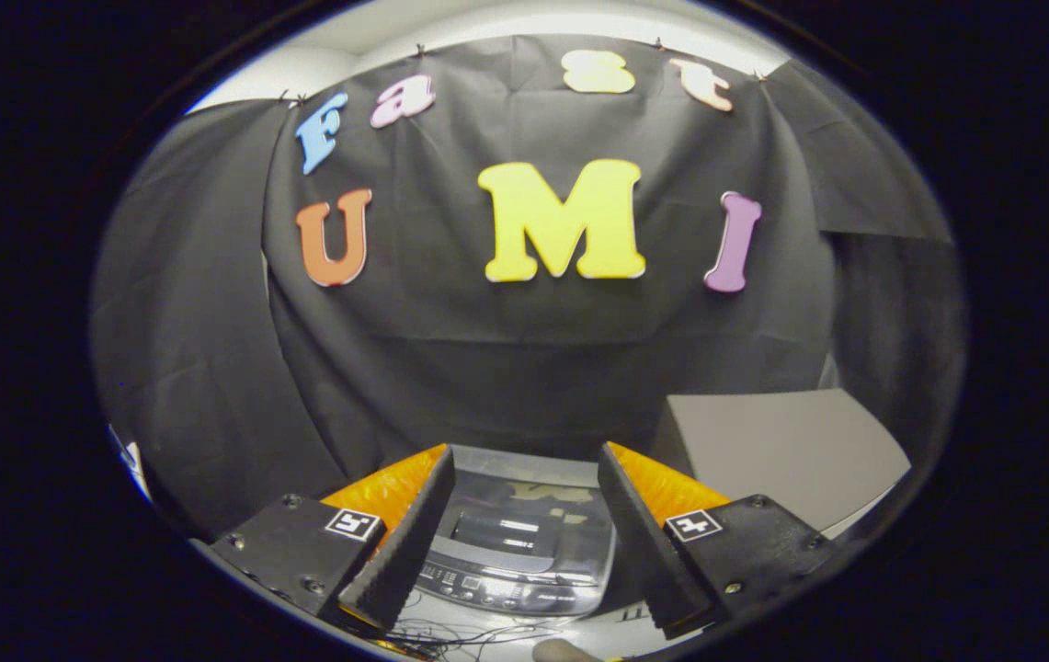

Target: Put the clothes into the washing machine and then close the washing machine lid.

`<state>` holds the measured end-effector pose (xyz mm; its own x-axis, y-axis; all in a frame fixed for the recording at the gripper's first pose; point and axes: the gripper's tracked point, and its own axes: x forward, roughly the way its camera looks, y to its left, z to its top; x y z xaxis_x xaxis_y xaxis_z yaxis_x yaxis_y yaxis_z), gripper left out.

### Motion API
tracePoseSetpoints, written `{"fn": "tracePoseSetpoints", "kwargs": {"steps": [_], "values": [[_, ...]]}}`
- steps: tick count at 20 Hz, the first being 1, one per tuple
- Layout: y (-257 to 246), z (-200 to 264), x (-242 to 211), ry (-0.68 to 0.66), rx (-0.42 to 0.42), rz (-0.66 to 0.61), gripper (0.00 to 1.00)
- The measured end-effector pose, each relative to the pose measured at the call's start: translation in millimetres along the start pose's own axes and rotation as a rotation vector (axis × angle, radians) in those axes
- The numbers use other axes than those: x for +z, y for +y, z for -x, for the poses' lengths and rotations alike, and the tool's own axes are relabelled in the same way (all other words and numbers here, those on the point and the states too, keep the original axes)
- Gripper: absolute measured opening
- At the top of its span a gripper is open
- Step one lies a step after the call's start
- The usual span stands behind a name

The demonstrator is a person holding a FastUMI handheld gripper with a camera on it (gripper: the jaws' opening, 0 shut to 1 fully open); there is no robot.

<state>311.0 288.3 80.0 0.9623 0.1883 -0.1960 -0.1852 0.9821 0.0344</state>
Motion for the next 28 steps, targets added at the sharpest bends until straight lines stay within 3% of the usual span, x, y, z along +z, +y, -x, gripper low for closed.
{"fn": "tracePoseSetpoints", "kwargs": {"steps": [3,7,16,23,28], "values": [[-47,41,14,-0.069,-0.026,-0.032,0.98],[-124,91,0,-0.094,-0.072,-0.075,0.98],[-266,200,-86,-0.074,-0.156,-0.115,0.98],[-307,269,-159,-0.021,-0.176,-0.109,0.98],[-311,293,-180,-0.006,-0.173,-0.099,0.98]]}}
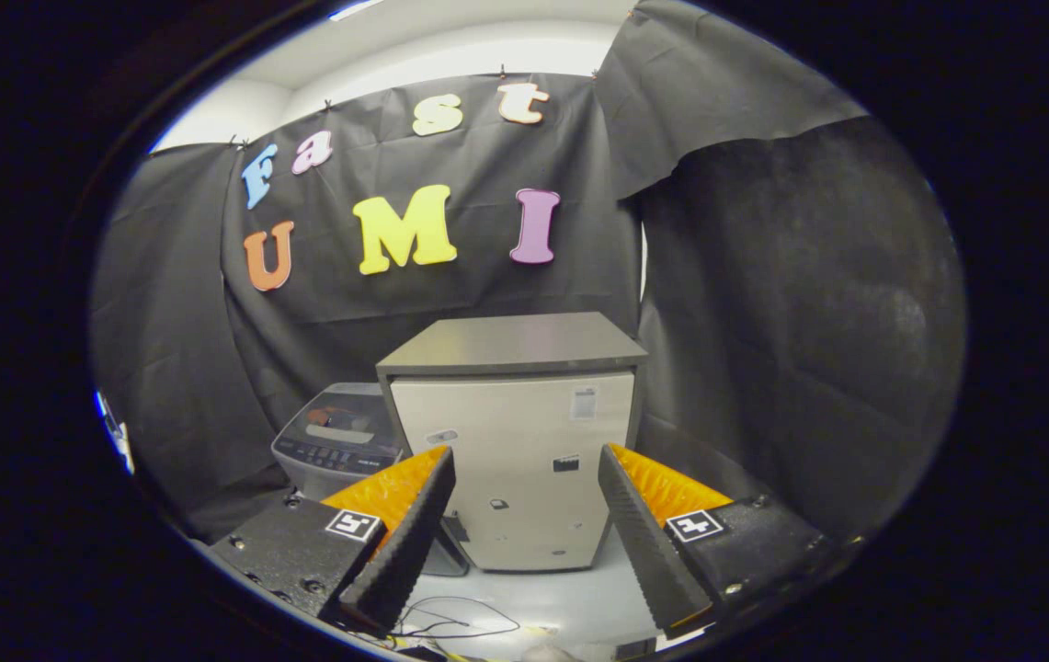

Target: Put the clothes into the washing machine and then close the washing machine lid.

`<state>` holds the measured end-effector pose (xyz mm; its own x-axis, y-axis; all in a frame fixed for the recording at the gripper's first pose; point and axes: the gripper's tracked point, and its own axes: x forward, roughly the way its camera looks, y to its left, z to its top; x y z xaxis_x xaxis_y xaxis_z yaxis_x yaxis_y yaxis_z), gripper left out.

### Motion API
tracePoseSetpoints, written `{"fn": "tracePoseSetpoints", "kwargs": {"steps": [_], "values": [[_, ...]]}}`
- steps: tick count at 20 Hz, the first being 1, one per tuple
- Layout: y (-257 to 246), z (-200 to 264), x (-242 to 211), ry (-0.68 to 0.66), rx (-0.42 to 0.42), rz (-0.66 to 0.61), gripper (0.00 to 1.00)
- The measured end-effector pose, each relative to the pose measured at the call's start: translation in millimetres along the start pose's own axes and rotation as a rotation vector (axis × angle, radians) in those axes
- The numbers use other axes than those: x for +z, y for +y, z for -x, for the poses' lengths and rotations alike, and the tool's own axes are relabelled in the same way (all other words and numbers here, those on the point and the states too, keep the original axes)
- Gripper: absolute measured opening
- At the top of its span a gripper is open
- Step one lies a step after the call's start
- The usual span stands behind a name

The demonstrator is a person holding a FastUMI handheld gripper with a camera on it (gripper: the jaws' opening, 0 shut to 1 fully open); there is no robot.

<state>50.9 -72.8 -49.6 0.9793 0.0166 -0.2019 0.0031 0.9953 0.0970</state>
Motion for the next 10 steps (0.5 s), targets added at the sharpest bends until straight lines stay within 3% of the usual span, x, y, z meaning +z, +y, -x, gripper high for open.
{"fn": "tracePoseSetpoints", "kwargs": {"steps": [10], "values": [[5,17,10,-0.016,0.02,0.025,0.98]]}}
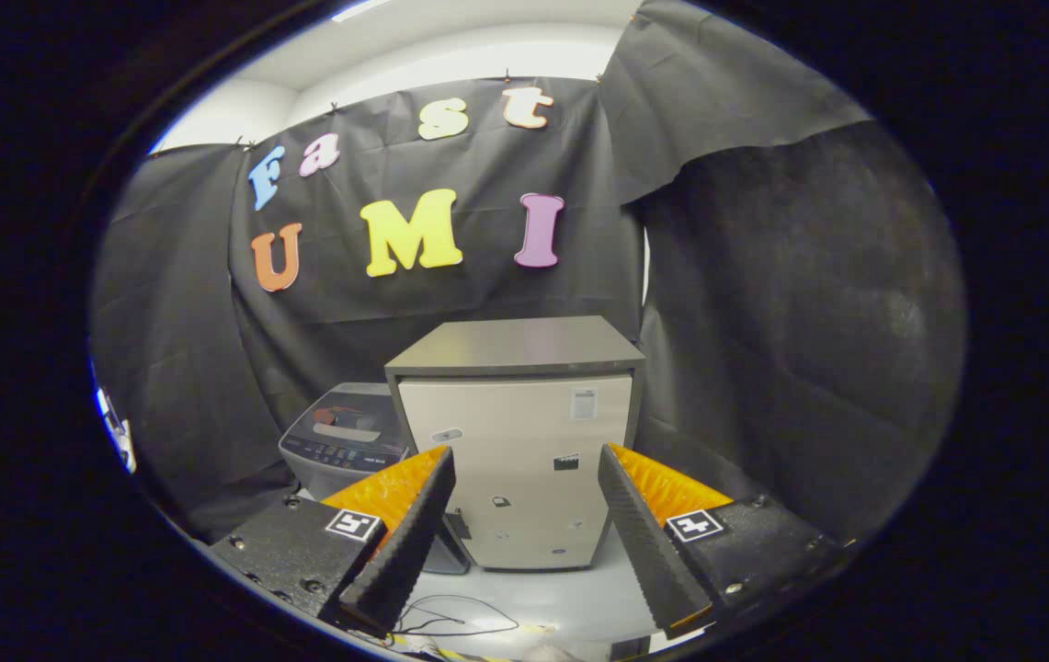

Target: Put the clothes into the washing machine and then close the washing machine lid.

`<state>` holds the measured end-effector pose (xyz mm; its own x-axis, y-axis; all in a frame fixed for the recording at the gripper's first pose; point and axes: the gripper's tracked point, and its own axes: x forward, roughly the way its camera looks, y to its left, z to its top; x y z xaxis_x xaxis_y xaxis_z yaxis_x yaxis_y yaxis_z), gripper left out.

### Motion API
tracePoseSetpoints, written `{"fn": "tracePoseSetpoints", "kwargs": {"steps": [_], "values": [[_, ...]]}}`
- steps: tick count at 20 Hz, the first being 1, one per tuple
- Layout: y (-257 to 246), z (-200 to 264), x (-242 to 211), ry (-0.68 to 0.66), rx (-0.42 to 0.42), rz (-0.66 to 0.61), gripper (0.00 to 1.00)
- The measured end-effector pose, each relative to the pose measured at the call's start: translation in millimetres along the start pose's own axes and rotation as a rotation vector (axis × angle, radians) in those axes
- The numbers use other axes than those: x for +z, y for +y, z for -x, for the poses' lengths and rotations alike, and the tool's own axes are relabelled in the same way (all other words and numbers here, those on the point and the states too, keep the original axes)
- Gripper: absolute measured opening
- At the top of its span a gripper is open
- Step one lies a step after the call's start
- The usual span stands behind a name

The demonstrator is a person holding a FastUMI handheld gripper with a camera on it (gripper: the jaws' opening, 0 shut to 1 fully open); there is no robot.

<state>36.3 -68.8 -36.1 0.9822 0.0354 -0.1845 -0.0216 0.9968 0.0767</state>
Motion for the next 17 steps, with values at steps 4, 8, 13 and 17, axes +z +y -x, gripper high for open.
{"fn": "tracePoseSetpoints", "kwargs": {"steps": [4,8,13,17], "values": [[6,6,8,-0.021,0.021,0.013,0.98],[11,11,6,-0.021,0.042,0.006,0.98],[11,14,4,-0.014,0.039,0.014,0.98],[12,19,6,-0.02,0.043,0.015,0.98]]}}
